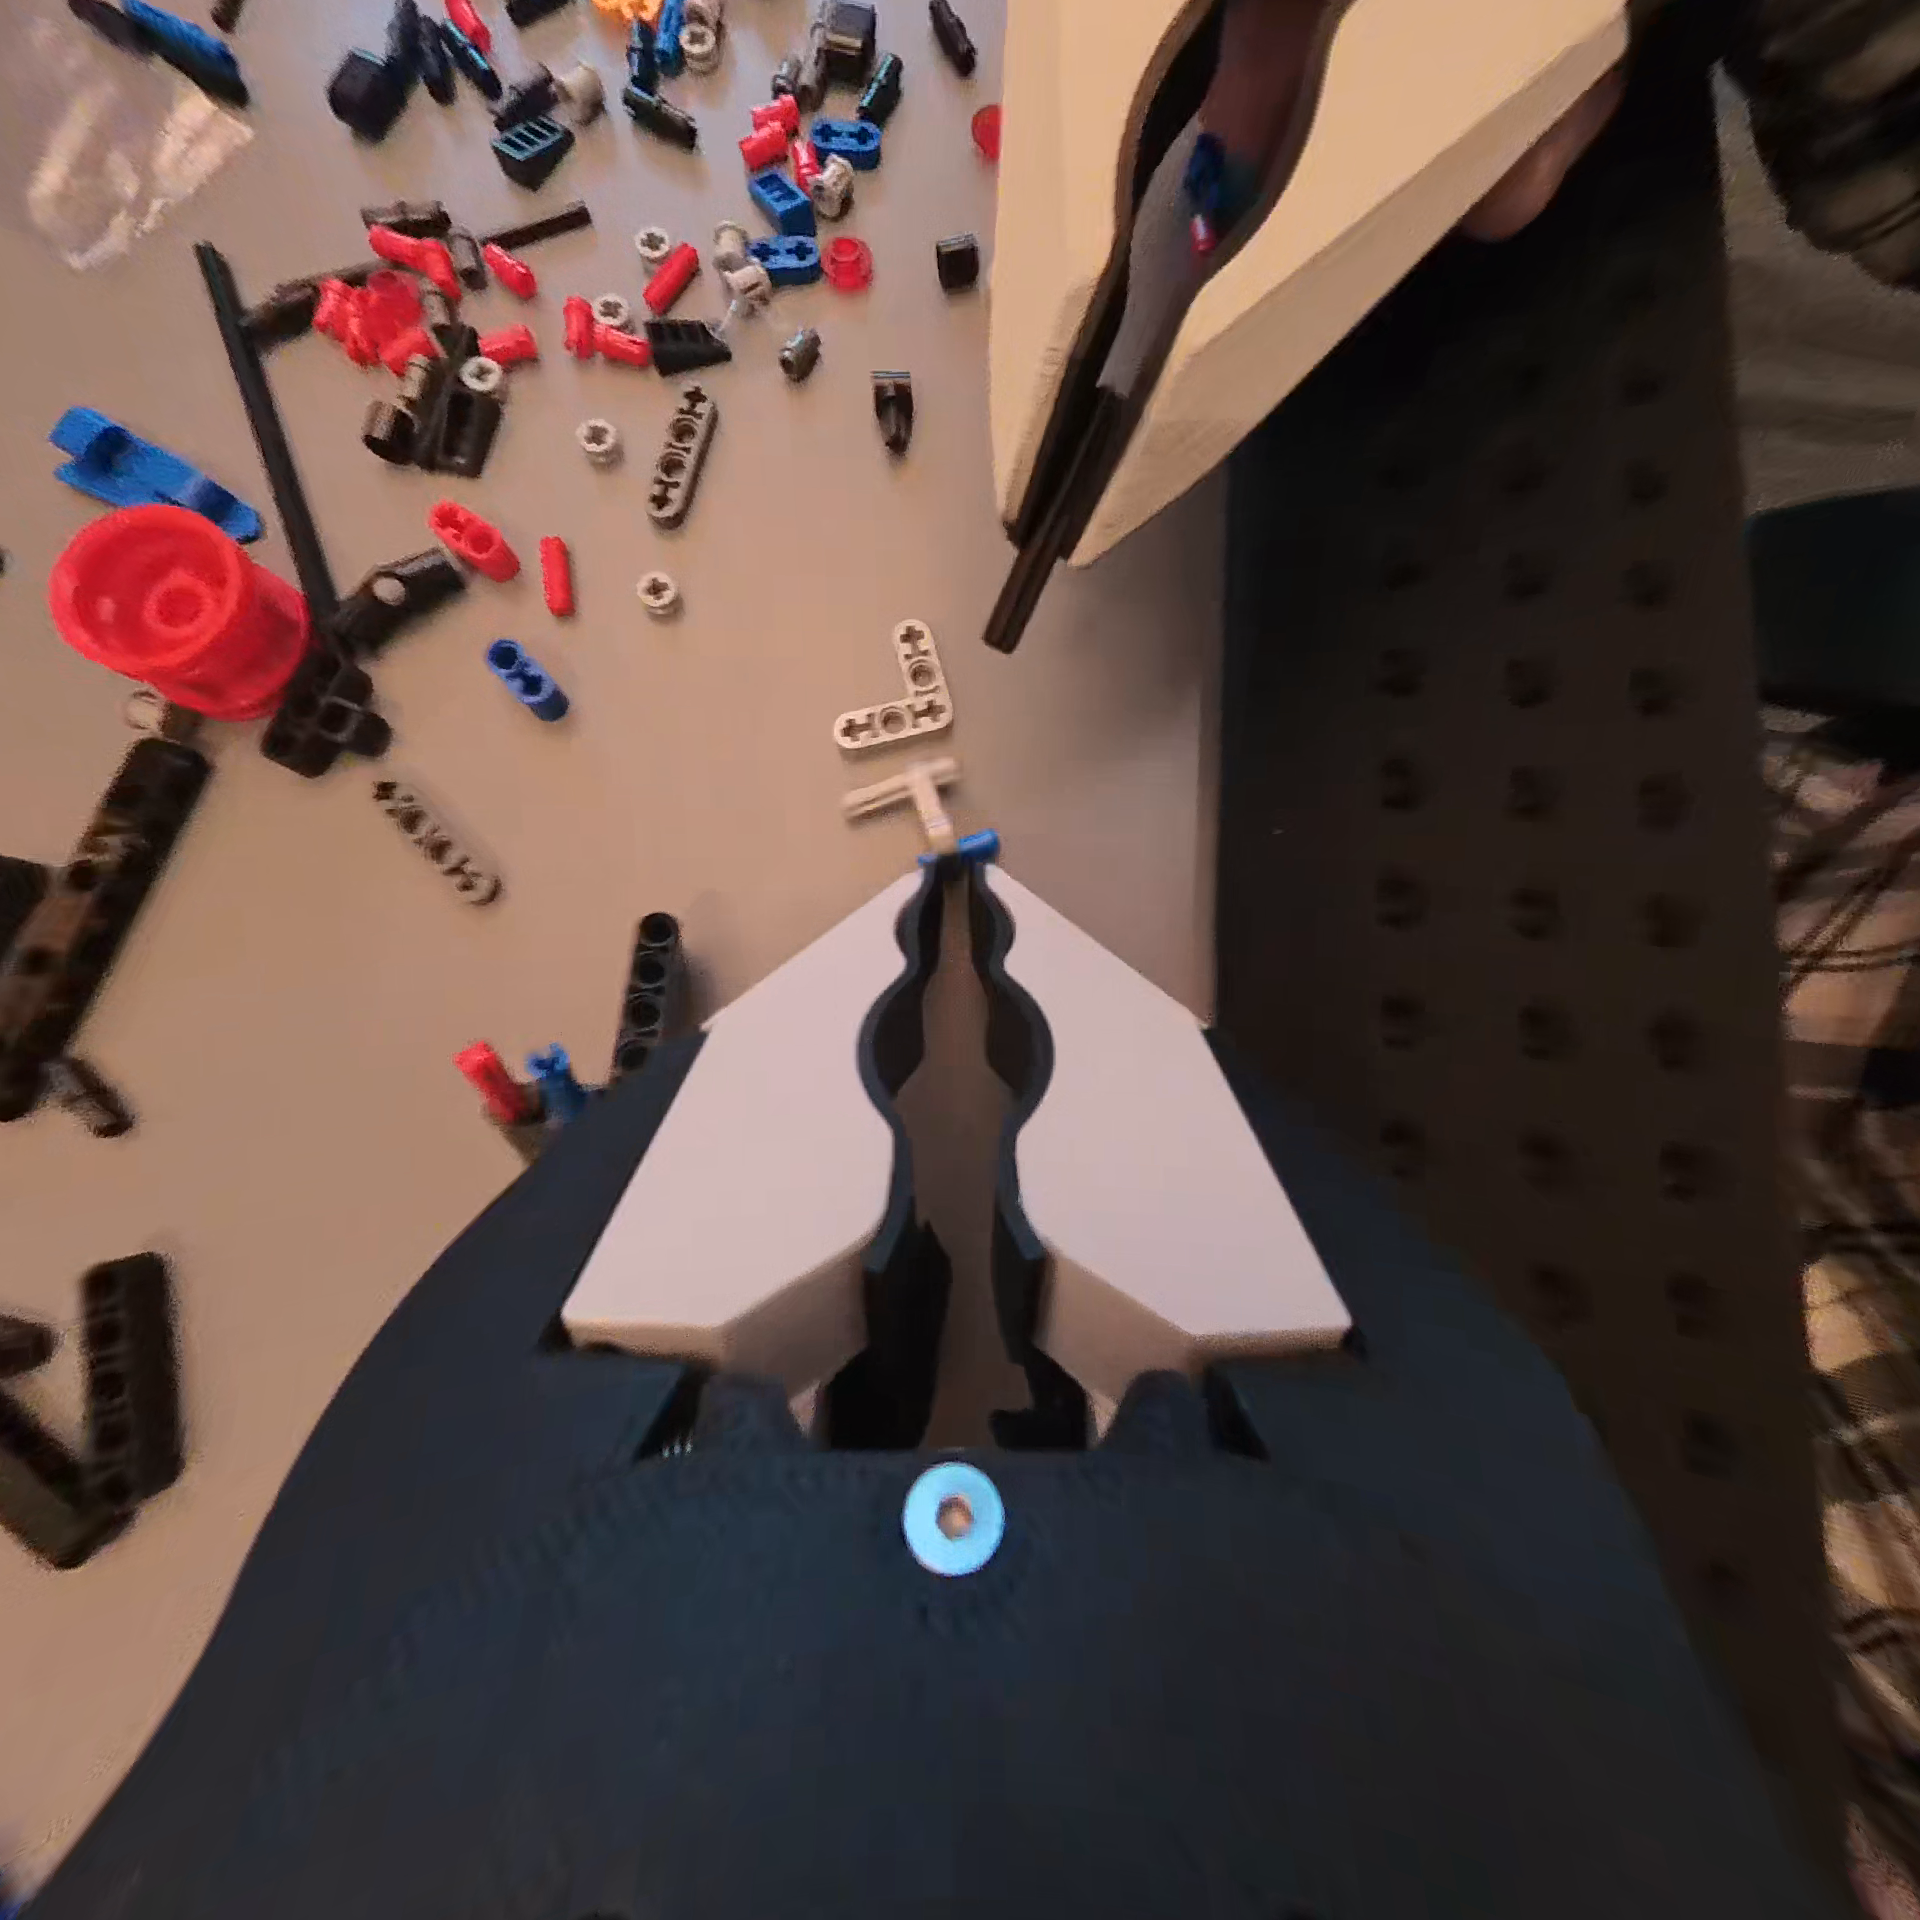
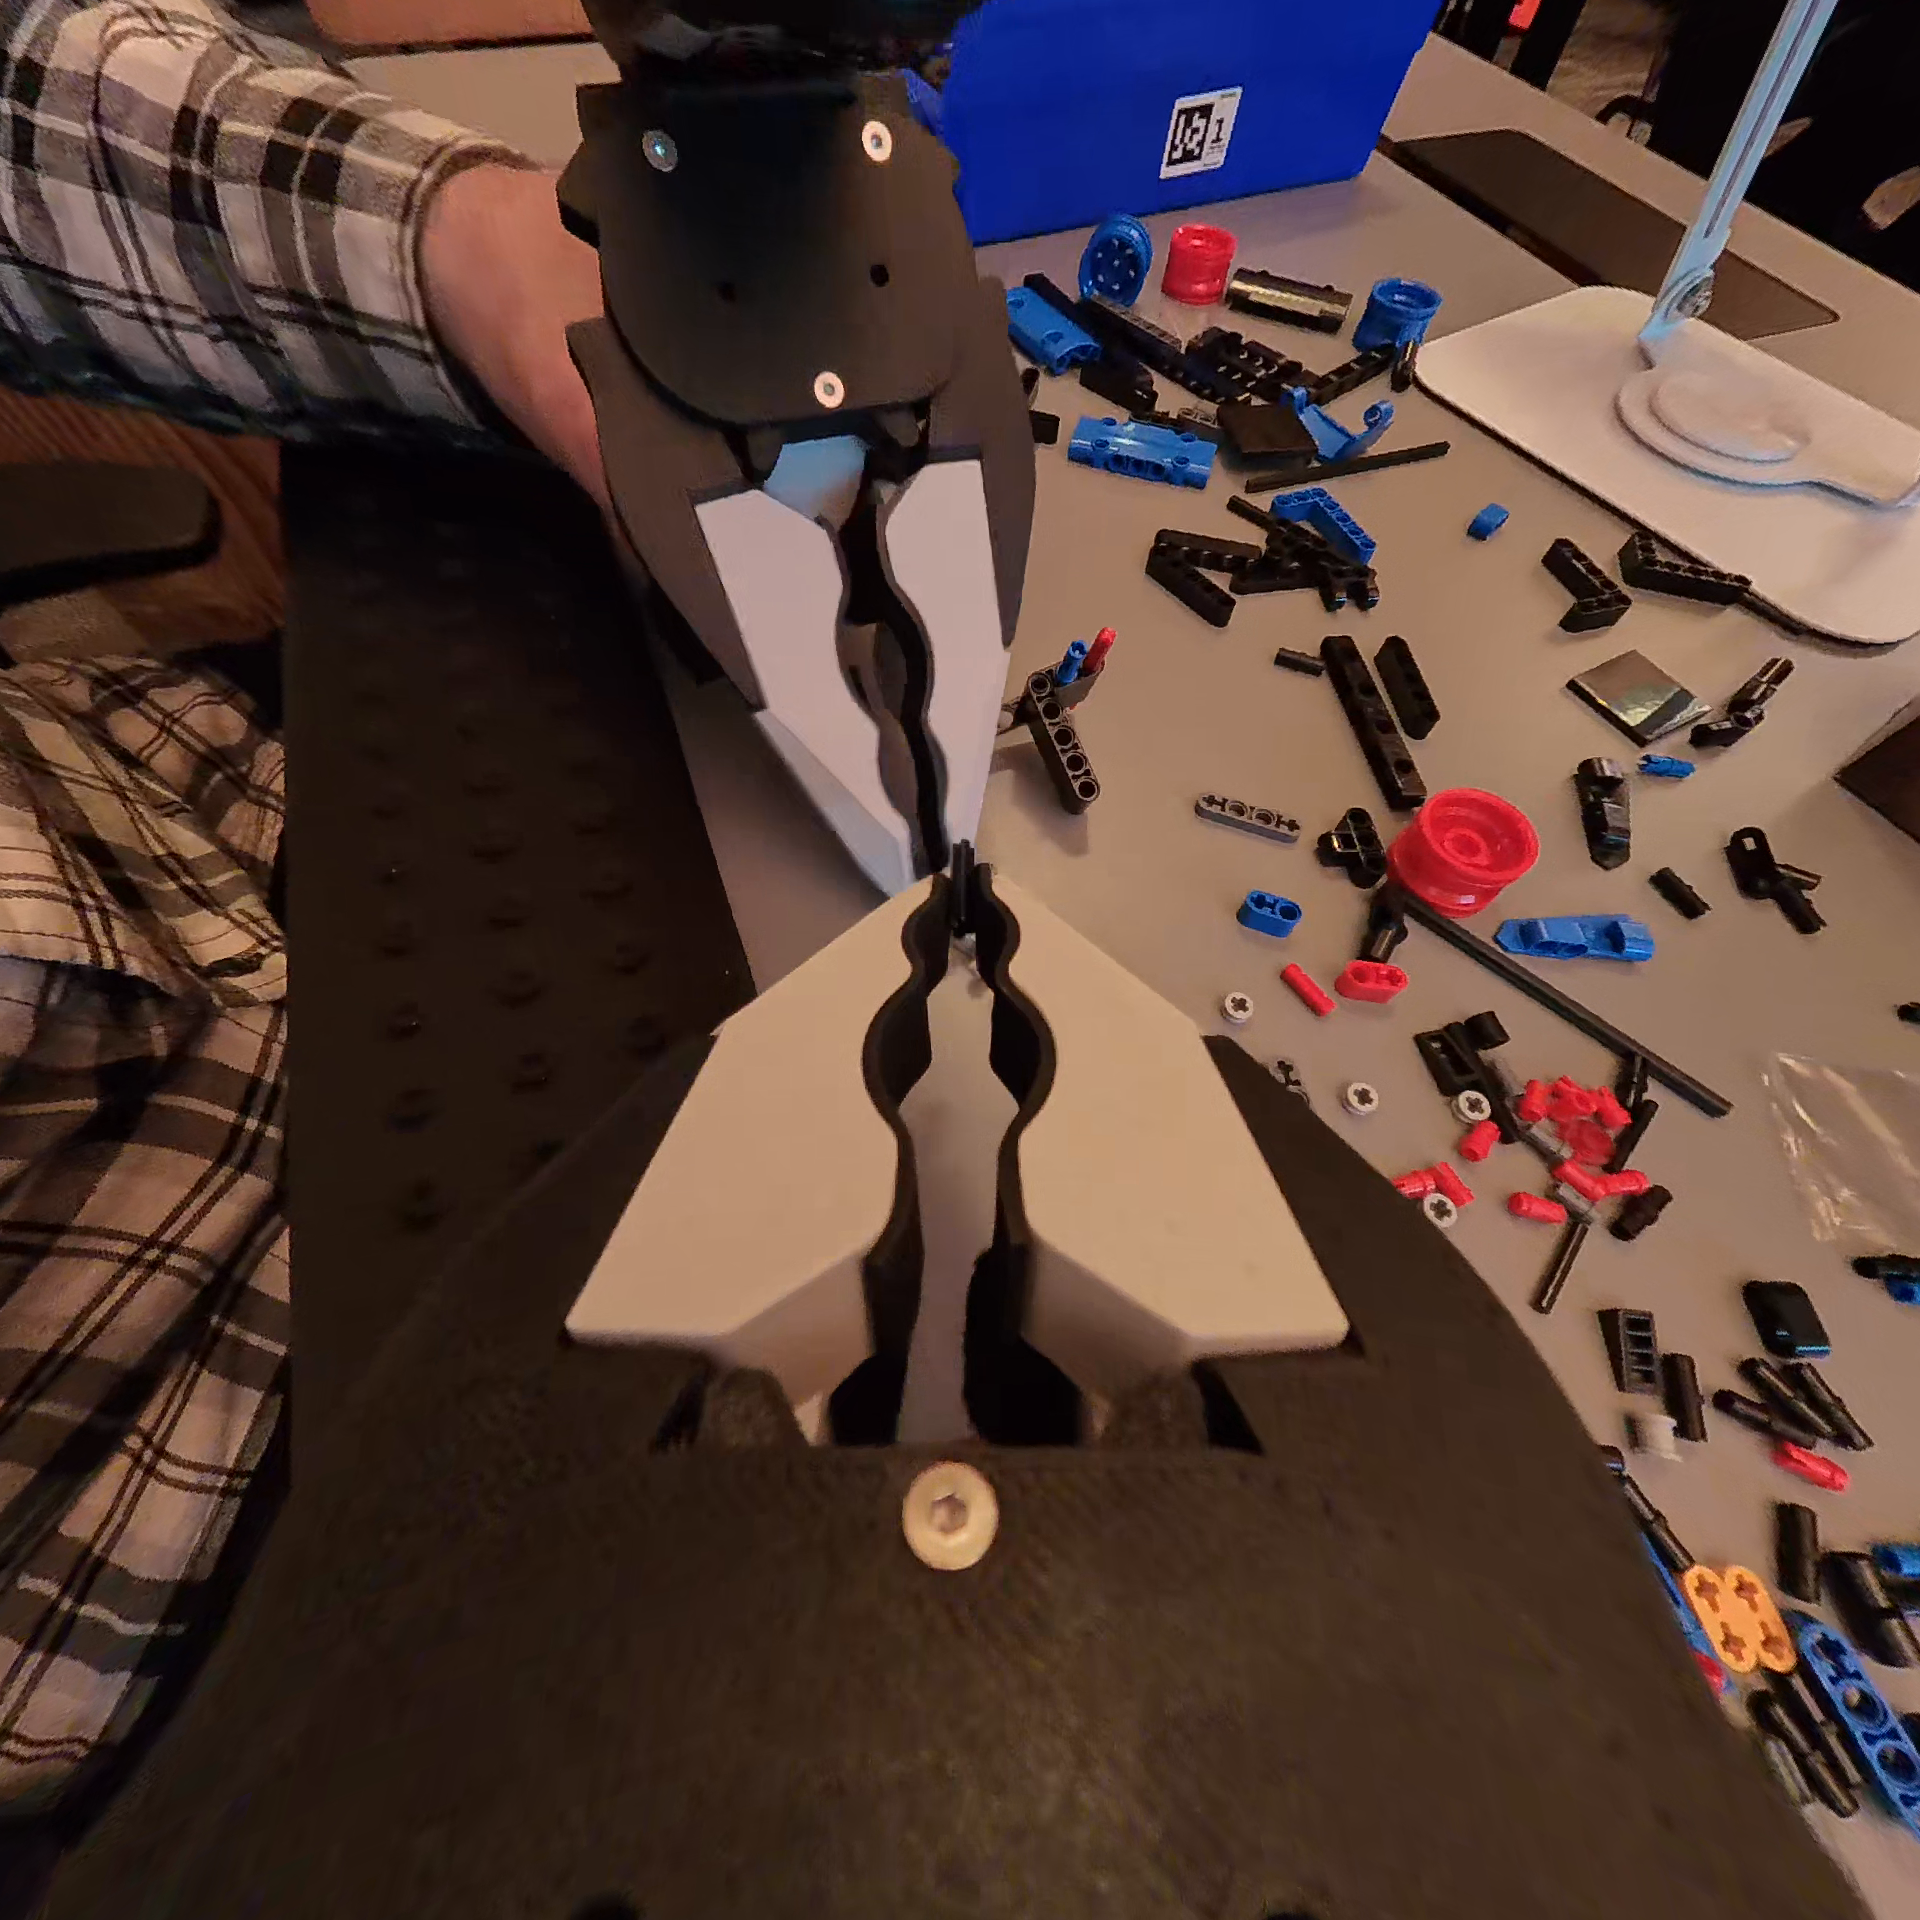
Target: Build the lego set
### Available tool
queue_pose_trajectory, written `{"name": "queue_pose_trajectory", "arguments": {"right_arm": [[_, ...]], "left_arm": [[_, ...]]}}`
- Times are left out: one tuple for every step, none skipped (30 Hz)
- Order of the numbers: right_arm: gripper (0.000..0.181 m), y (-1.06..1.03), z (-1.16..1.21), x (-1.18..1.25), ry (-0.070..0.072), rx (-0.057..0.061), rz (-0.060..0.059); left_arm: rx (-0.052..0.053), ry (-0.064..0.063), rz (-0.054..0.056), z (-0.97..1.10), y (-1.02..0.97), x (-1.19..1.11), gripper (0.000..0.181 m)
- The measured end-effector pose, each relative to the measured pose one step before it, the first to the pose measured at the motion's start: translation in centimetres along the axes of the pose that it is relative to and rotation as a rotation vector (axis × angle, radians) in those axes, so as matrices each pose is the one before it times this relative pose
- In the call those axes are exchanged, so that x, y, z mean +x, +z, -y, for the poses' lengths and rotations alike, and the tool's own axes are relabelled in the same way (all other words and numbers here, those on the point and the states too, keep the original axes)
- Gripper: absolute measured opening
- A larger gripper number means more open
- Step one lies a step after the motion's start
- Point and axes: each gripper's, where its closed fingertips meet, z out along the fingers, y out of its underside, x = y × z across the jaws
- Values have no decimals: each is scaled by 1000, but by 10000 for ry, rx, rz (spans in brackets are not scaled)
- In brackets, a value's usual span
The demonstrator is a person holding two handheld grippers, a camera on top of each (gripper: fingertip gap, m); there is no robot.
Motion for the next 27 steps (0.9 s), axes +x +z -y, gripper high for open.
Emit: {"name": "queue_pose_trajectory", "arguments": {"right_arm": [[2, -2, -62, -2, -12, -38, -9], [2, 5, -88, -14, -35, -58, -11], [2, 2, -106, -36, -53, -65, -8], [2, -11, -84, -66, -61, -49, 5], [2, -44, -76, -47, -33, -32, 8], [2, -45, -64, 7, -6, -16, 0], [2, -78, -19, 19, 9, 16, 8], [2, -72, 3, 13, 17, 35, 23], [2, -56, -4, -4, 15, 28, 21], [2, -35, -19, 28, 11, 14, 5], [2, -41, 8, 3, 8, 20, 18], [2, -57, 33, -37, 16, 42, 45], [2, -52, 43, -6, 28, 40, 44], [2, -48, -26, 0, 14, 2, 31], [2, -18, -79, -29, -18, -34, 37], [2, 6, -73, -59, -30, -30, 49], [2, 11, -44, -76, -16, -16, 55], [2, 31, -22, -86, -26, -17, 58], [2, 36, -11, -61, -42, -10, 27], [2, -22, 67, -4, -38, 42, -12], [2, -77, 125, 21, -7, 96, -15], [2, -163, 225, 22, -1, 159, -8], [2, -207, 292, 3, -1, 207, 2], [2, -239, 340, 8, 3, 239, -2], [2, -208, 295, -8, 19, 217, 21], [2, -170, 241, -23, 18, 167, 37], [2, -136, 277, -130, -17, 180, 80]], "left_arm": [[-30, -120, -473, 66, 129, 922, 4], [7, 59, -309, 78, 84, 801, 4], [-15, 124, 141, -7, 0, 81, 4], [-54, 112, 254, -114, -57, -248, 9], [168, 108, 294, 201, -193, -402, 12], [353, 59, 171, 484, -260, -292, 14], [260, -37, -61, 411, -143, -5, 20], [92, 55, 18, 207, 14, -85, 28], [-2, 267, 77, 87, 93, -59, 30], [-62, 330, 94, 41, 179, -27, 29], [-58, 290, 135, 79, 186, -125, 25], [-74, 272, -69, 63, 203, 168, 19], [-112, 237, -100, -12, 194, 187, 15], [-153, 207, 21, -116, 160, -37, 11], [-136, 142, -7, -140, 104, -28, 7], [60, 49, -53, 131, 4, 36, 6], [88, -28, -3, 157, -22, -33, 6], [66, -24, 31, 91, -18, -63, 6], [68, -8, -42, 97, -22, 80, 6], [196, 32, 136, 280, -121, -148, 6], [243, -29, 98, 340, -187, -134, 6], [373, -153, -33, 516, -270, -8, 6], [496, -159, 7, 694, -391, -83, 6], [524, -35, 58, 746, -443, -94, 6], [445, 31, -66, 682, -399, 164, 6], [333, 4, 25, 562, -310, 61, 6], [297, 34, 7, 509, -250, 85, 6]]}}
